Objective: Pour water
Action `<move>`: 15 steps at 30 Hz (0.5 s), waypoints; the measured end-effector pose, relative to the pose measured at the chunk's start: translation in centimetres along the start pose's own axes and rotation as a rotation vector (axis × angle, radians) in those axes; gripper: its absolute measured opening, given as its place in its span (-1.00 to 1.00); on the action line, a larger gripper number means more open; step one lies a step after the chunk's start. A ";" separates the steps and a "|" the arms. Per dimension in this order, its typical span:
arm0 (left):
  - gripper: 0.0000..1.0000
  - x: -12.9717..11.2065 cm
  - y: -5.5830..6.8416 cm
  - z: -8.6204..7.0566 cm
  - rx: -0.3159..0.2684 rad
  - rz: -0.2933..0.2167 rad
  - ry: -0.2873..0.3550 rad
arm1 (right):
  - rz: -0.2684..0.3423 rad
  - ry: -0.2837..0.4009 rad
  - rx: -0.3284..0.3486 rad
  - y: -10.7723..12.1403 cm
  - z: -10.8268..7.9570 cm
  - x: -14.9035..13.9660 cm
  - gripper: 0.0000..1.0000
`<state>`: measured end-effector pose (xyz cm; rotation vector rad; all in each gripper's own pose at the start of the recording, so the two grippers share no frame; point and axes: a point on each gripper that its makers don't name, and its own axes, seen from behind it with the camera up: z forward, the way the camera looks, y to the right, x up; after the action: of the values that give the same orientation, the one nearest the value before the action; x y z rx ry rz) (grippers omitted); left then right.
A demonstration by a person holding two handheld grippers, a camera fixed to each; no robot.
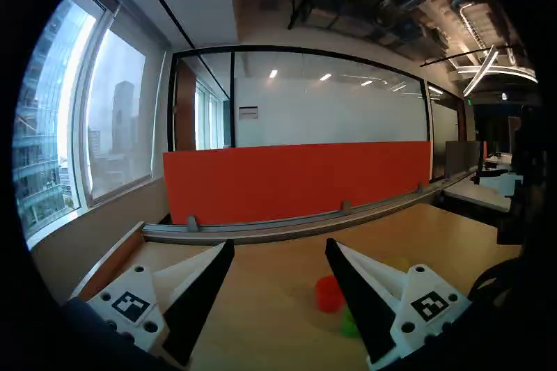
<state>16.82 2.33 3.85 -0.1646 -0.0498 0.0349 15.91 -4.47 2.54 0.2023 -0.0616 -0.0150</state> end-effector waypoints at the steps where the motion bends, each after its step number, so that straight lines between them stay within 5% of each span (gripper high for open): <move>1: 0.95 0.5 0.2 0.1 -0.012 0.002 -0.001 | -0.001 0.005 0.005 -0.1 0.1 0.6 1.00; 15: 0.95 4.0 2.7 0.0 -0.164 -0.019 0.010 | -0.013 0.000 0.123 -2.6 0.0 2.7 1.00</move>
<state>20.77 5.14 3.62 -0.3280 -0.0444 0.0108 18.58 -7.04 2.22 0.3255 -0.0614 -0.0239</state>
